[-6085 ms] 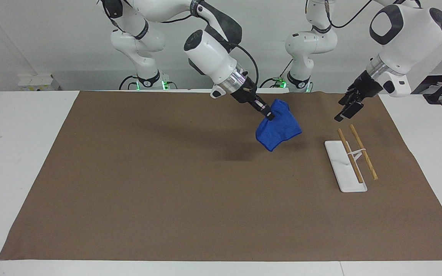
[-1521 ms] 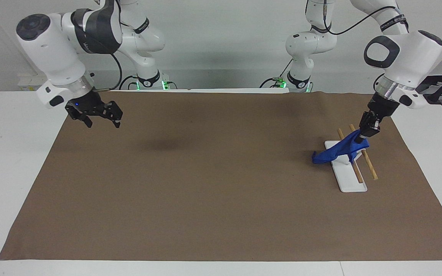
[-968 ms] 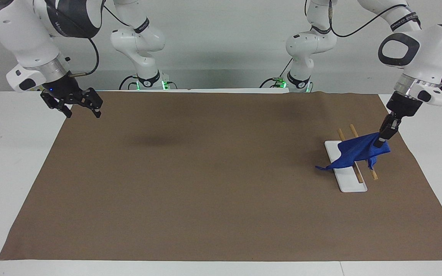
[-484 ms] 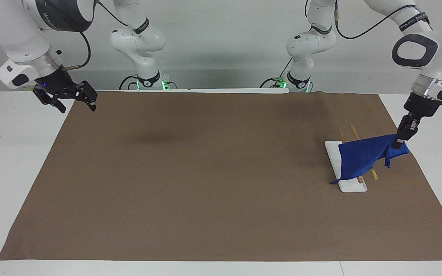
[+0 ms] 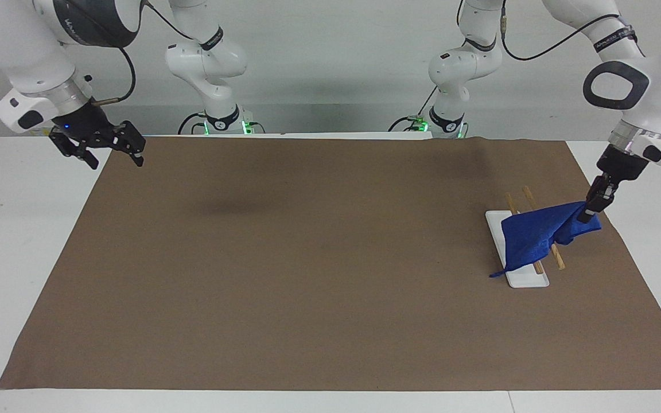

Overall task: Right arm passes towel to left arm to hang
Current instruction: 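Drape the towel over the wooden rods and open the left gripper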

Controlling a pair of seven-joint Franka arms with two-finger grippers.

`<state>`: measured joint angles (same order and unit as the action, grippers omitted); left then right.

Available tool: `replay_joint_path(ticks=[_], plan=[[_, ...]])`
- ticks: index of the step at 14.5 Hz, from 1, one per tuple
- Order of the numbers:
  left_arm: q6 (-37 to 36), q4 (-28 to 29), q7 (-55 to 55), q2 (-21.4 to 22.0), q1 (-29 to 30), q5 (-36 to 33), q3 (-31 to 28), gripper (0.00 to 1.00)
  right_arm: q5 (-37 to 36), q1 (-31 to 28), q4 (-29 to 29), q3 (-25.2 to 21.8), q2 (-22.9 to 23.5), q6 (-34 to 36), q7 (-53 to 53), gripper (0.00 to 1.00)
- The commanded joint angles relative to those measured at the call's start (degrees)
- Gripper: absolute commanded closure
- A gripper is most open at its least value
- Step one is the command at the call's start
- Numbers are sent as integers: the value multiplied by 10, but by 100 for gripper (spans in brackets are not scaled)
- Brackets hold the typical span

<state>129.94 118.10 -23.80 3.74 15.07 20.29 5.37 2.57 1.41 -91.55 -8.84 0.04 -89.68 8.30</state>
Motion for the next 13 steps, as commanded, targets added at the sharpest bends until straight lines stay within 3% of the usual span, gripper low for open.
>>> replay_joint_path(ticks=[1, 5, 6, 8, 9, 10, 13], plan=[[-14, 33, 60, 28, 20, -2, -1, 98, -10, 3, 13, -4, 5, 12, 9, 0], [-16, 35, 90, 28, 36, -10, -1, 97, -9, 3, 13, -3, -1, 12, 9, 0], [-17, 35, 92, 28, 43, -14, -1, 92, -9, 2, 13, -1, -3, 12, 9, 0], [-27, 35, 91, 28, 45, -15, -1, 70, -9, 2, 13, 0, -5, 12, 9, 0], [-32, 35, 91, 29, 46, -16, -1, 45, -9, 2, 13, -1, -5, 12, 8, 0], [-36, 32, 89, 29, 47, -17, -1, 0, -9, 3, 13, -1, -5, 12, 8, 0], [-52, 5, 89, 24, 44, -96, 0, 0, -9, 4, 12, -1, -5, 11, 7, 0]])
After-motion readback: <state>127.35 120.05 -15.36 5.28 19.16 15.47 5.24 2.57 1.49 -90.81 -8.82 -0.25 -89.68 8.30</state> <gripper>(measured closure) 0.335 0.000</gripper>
